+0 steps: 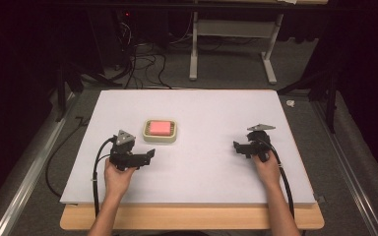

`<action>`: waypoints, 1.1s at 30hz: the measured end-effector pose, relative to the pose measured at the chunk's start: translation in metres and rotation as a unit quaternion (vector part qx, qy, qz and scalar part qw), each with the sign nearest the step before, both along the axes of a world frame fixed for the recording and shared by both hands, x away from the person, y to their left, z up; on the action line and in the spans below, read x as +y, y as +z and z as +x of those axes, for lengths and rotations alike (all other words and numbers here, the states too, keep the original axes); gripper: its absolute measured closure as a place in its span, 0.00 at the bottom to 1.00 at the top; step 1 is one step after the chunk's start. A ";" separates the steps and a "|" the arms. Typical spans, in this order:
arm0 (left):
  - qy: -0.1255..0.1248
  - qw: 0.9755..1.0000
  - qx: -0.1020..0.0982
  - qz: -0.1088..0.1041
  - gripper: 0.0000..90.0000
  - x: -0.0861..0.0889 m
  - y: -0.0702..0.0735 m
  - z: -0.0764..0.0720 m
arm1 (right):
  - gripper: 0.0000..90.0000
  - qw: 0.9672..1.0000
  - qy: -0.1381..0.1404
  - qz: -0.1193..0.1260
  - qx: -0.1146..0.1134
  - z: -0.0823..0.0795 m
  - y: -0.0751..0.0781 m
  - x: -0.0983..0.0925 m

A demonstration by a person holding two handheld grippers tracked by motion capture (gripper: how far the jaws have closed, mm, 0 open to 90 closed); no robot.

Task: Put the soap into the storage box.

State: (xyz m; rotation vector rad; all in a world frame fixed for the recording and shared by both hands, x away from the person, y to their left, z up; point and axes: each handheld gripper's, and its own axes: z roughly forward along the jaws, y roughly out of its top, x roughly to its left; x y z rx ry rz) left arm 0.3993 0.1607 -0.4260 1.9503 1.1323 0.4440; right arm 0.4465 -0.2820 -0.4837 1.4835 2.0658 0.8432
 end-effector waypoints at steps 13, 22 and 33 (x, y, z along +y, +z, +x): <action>-0.011 1.000 0.019 0.002 0.17 -0.005 -0.011 0.001 | 0.17 1.000 0.000 0.000 0.000 0.000 0.000 0.000; -0.017 0.999 0.029 0.010 0.17 -0.010 -0.018 0.003 | 0.17 1.000 0.000 0.000 0.000 0.000 0.000 0.000; -0.023 0.999 0.041 0.010 0.17 -0.018 -0.025 0.007 | 0.17 1.000 0.000 0.000 0.000 0.000 0.000 0.000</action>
